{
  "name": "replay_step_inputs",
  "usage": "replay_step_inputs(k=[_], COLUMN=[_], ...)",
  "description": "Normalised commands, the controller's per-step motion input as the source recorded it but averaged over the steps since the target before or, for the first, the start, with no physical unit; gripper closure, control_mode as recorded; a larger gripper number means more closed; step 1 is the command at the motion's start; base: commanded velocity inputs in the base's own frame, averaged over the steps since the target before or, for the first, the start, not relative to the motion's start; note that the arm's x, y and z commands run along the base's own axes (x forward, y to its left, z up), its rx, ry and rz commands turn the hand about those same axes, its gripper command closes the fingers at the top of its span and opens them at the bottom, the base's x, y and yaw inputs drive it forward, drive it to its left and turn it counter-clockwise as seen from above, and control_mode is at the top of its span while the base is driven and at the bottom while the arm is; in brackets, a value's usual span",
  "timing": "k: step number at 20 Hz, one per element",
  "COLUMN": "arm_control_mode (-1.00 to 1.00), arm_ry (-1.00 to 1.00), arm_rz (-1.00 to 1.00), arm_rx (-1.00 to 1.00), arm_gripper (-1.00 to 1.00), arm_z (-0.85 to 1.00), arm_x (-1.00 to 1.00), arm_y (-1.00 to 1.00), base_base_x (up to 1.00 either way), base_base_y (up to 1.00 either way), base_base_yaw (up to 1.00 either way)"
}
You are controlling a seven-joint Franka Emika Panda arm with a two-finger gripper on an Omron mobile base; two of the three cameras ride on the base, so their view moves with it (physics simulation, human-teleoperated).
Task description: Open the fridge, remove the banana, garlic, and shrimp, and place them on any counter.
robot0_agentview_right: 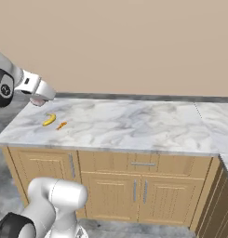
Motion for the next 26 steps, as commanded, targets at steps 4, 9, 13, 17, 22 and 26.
replay_step_inputs(k=[4,9,13,17,22,26], arm_control_mode=[1.00,-1.00,-1.00,-1.00,-1.00,-1.00], arm_ry=[0.00,0.21,0.24,0.23,0.19,0.05], arm_rz=[0.00,0.00,0.00,0.00,0.00,0.00], arm_rx=[0.00,0.07,0.06,0.09,0.11,0.04], arm_gripper=[1.00,1.00,1.00,1.00,1.00,1.00], arm_z=[0.00,-0.46,-1.00,-1.00,-1.00,-1.00], arm_x=[0.00,0.98,1.00,1.00,0.83,0.60], arm_y=[0.00,0.00,0.00,0.00,0.00,0.00], base_base_x=[0.97,0.00,0.00,0.00,0.00,0.00], base_base_y=[0.03,0.00,0.00,0.00,0.00,0.00], base_base_yaw=[-0.03,0.00,0.00,0.00,0.00,0.00])
